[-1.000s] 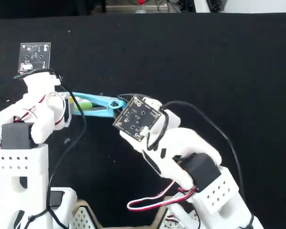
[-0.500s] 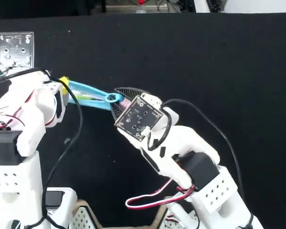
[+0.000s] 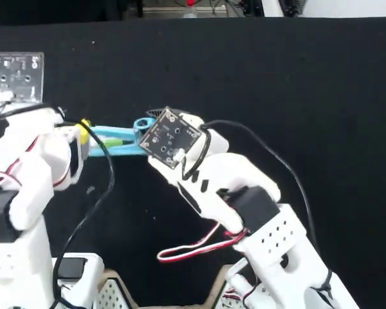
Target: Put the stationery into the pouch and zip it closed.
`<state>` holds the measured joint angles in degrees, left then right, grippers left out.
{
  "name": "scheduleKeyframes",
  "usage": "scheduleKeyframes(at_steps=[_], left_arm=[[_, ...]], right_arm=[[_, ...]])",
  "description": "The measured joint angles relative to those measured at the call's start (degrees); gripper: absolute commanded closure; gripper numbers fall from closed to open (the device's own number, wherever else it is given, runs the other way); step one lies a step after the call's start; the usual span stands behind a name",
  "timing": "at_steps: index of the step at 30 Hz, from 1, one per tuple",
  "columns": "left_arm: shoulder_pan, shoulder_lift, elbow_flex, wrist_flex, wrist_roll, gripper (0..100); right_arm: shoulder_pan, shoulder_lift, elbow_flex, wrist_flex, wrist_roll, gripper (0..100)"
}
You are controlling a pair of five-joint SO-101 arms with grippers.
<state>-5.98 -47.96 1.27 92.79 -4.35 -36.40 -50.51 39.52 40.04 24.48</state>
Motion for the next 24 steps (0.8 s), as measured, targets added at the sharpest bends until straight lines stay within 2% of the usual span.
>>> scheduleKeyframes(at_steps=[6,14,19,24], left_arm=[[0.1,-0.3,-4.9,7.2,-5.6,85],[0.4,-5.0,2.1,7.4,-10.0,85],[0.4,-6.2,15.6,-0.3,-12.1,85],[-1.6,-7.7,31.7,-16.1,-11.8,85]], right_arm=[[0.0,3.3,-3.8,0.0,0.0,98.8],[0.1,7.9,-8.9,0.0,0.0,98.8],[0.2,8.5,-9.4,0.0,0.0,98.8],[0.2,8.5,-10.2,3.8,0.0,98.8]])
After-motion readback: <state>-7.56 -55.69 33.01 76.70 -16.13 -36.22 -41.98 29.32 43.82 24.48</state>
